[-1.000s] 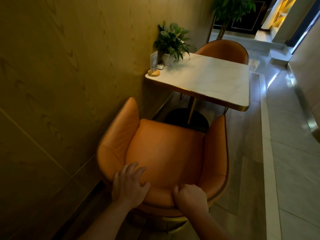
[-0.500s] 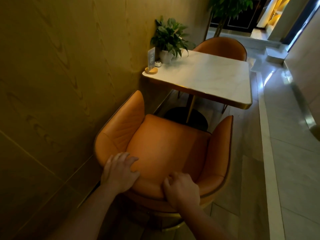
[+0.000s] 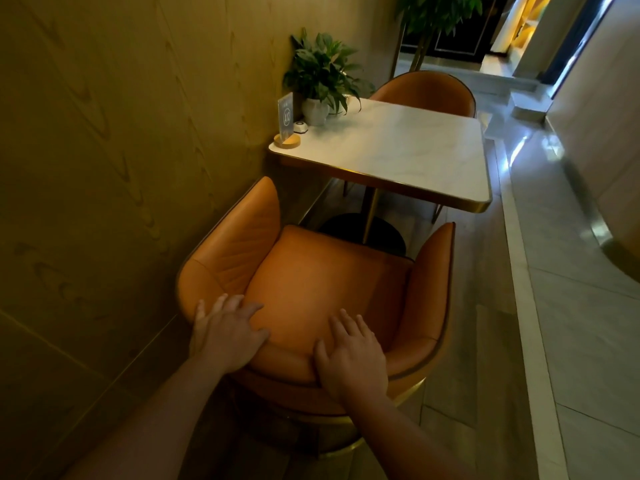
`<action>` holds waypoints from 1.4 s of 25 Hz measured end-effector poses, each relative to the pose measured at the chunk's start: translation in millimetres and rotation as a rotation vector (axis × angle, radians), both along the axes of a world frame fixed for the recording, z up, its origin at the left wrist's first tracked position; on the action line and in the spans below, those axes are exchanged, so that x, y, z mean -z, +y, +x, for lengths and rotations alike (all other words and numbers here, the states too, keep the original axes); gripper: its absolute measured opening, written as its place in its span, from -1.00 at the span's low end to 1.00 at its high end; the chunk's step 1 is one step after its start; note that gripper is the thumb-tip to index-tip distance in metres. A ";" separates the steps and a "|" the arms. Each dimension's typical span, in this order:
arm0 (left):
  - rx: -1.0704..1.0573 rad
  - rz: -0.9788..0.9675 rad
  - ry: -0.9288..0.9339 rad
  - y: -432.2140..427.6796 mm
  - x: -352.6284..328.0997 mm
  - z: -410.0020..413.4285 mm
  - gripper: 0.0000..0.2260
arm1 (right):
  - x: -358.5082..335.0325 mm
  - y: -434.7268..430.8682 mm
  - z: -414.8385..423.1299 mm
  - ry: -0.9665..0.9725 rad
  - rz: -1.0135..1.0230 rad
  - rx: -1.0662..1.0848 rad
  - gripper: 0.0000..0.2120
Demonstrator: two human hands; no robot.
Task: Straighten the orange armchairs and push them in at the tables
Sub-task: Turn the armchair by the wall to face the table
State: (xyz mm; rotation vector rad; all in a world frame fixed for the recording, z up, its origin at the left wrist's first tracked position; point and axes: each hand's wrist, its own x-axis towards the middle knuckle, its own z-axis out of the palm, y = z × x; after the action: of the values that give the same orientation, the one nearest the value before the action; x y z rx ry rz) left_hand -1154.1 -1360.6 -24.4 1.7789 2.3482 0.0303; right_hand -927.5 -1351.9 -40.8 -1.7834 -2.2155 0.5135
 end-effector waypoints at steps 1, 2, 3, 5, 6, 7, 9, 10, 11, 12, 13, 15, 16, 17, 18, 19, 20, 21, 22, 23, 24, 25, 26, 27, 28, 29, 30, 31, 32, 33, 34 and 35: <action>0.002 -0.001 0.006 3.0 -0.4 -1.0 -0.47 | 0.9 3.0 -1.2 -0.005 0.005 0.000 -0.34; 0.003 -0.003 0.010 5.6 -0.9 -2.2 -0.47 | 2.0 5.8 -2.5 -0.010 0.013 -0.002 -0.33; 0.002 -0.005 0.012 8.3 -1.5 -3.0 -0.47 | 2.3 8.6 -3.3 -0.013 0.020 -0.003 -0.34; -0.006 -0.001 0.019 13.7 -3.3 -3.7 -0.47 | 1.5 14.8 -4.0 -0.015 0.043 -0.001 -0.36; -0.009 -0.001 0.024 16.4 -4.2 -3.5 -0.46 | 0.9 17.7 -4.3 -0.018 0.057 -0.001 -0.37; -0.010 -0.002 0.028 19.1 -4.8 -3.8 -0.46 | 0.4 20.3 -5.0 -0.025 0.071 -0.002 -0.39; -0.009 -0.003 0.037 23.0 -3.5 -3.3 -0.46 | 0.8 23.4 -6.1 -0.036 0.080 0.008 -0.41; -0.011 0.001 0.041 25.2 -2.5 -3.7 -0.46 | 1.4 25.1 -7.1 -0.038 0.075 0.019 -0.41; -0.015 0.001 0.043 26.7 -1.5 -4.4 -0.46 | 2.3 26.5 -8.1 -0.041 0.067 0.028 -0.41; -0.015 -0.001 0.044 28.6 -1.0 -5.7 -0.46 | 2.5 27.7 -9.2 -0.045 0.063 0.033 -0.40; -0.012 -0.004 0.045 30.6 -0.5 -7.3 -0.46 | 2.2 28.9 -10.0 -0.054 0.062 0.032 -0.40; -0.006 -0.018 0.041 35.2 0.0 -11.4 -0.46 | 1.2 33.6 -12.8 -0.075 0.057 0.016 -0.42; -0.004 -0.023 0.035 38.2 0.1 -13.5 -0.46 | 0.4 36.1 -14.2 -0.082 0.045 0.014 -0.43; -0.005 -0.024 0.025 41.5 0.7 -15.5 -0.46 | -0.7 38.7 -15.6 -0.083 0.027 0.017 -0.43; -0.007 -0.022 0.017 45.4 1.8 -17.6 -0.45 | -1.7 41.7 -17.3 -0.081 0.007 0.022 -0.43; -0.007 -0.021 0.013 49.4 3.2 -19.6 -0.44 | -2.0 45.2 -18.9 -0.082 -0.011 0.024 -0.43; -0.003 -0.022 0.011 53.3 4.5 -21.8 -0.44 | -1.6 49.1 -20.7 -0.084 -0.024 0.023 -0.42; 0.000 -0.026 0.012 57.0 5.5 -23.7 -0.43 | -0.9 52.6 -22.1 -0.084 -0.030 0.022 -0.42; 0.000 -0.031 0.012 60.3 6.5 -25.3 -0.41 | -0.7 54.8 -23.1 -0.081 -0.031 0.022 -0.42; -0.004 -0.033 0.012 62.9 7.5 -26.7 -0.40 | -0.8 56.3 -23.9 -0.075 -0.022 0.025 -0.43; -0.007 -0.032 0.010 65.2 8.2 -27.8 -0.39 | -0.9 57.4 -24.3 -0.070 -0.005 0.030 -0.43; -0.009 -0.028 0.009 66.9 8.6 -28.7 -0.38 | -0.8 58.3 -24.8 -0.065 0.017 0.036 -0.44; -0.008 -0.023 0.006 69.0 8.7 -29.5 -0.37 | -0.5 59.4 -25.3 -0.063 0.041 0.039 -0.45; -0.008 -0.019 0.002 70.8 8.7 -30.5 -0.36 | -0.2 60.2 -26.0 -0.061 0.061 0.038 -0.45; -0.007 -0.017 -0.001 72.6 8.7 -31.6 -0.36 | 0.2 61.3 -27.0 -0.061 0.074 0.035 -0.45; -0.007 -0.017 -0.003 74.9 8.6 -32.7 -0.36 | 0.6 63.3 -28.0 -0.059 0.083 0.034 -0.45; -0.003 -0.019 -0.002 77.8 8.4 -33.7 -0.36 | 1.1 66.0 -29.1 -0.055 0.089 0.035 -0.46; 0.001 -0.020 0.002 81.0 8.1 -34.9 -0.38 | 1.4 68.9 -30.1 -0.051 0.094 0.038 -0.46; 0.005 -0.018 0.005 84.3 8.1 -36.1 -0.39 | 1.9 71.7 -31.1 -0.048 0.096 0.041 -0.46; 0.008 -0.013 0.006 87.0 8.0 -37.3 -0.41 | 2.4 74.1 -31.9 -0.046 0.094 0.043 -0.46; 0.013 -0.007 0.003 89.5 8.0 -38.1 -0.41 | 2.9 76.3 -32.7 -0.045 0.085 0.042 -0.45; 0.018 -0.004 0.000 91.5 8.2 -39.2 -0.42 | 3.6 78.4 -33.8 -0.045 0.073 0.039 -0.44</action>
State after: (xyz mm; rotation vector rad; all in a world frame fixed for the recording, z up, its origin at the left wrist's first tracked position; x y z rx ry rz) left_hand -1193.3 -1269.1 -32.6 1.7981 2.3307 0.0232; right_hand -961.3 -1273.4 -44.4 -1.8138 -2.1948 0.3828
